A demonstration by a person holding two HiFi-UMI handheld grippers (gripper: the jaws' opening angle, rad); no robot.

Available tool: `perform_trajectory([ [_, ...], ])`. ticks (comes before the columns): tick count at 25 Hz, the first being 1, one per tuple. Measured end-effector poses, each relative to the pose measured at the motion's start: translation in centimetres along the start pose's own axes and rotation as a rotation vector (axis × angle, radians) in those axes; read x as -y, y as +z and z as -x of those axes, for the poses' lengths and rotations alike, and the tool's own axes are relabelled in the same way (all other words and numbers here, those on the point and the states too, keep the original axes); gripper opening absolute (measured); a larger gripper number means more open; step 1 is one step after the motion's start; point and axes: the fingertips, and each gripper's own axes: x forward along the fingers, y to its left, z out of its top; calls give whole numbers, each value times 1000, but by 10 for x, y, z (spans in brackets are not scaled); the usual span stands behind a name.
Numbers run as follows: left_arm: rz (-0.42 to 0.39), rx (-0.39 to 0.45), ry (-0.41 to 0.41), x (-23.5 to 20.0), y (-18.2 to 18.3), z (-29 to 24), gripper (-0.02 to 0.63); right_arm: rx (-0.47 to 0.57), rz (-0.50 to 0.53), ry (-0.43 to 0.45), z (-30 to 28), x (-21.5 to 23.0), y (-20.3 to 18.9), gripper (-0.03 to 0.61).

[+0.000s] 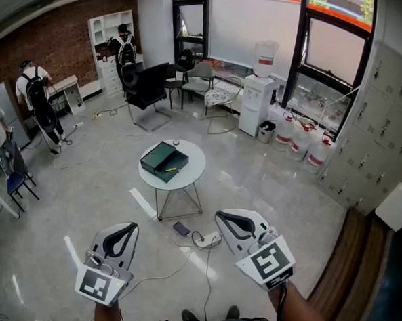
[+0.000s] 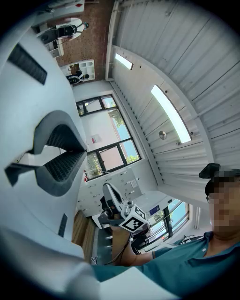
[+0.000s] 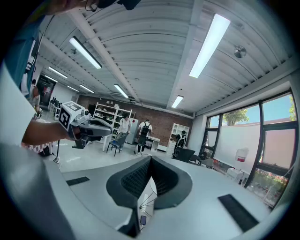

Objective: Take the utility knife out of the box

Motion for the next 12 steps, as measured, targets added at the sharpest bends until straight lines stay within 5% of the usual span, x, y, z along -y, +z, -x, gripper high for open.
perform_trajectory([
  [12, 13, -10, -5, -20, -14, 4, 18, 1, 6, -9, -22, -7, 0, 37],
])
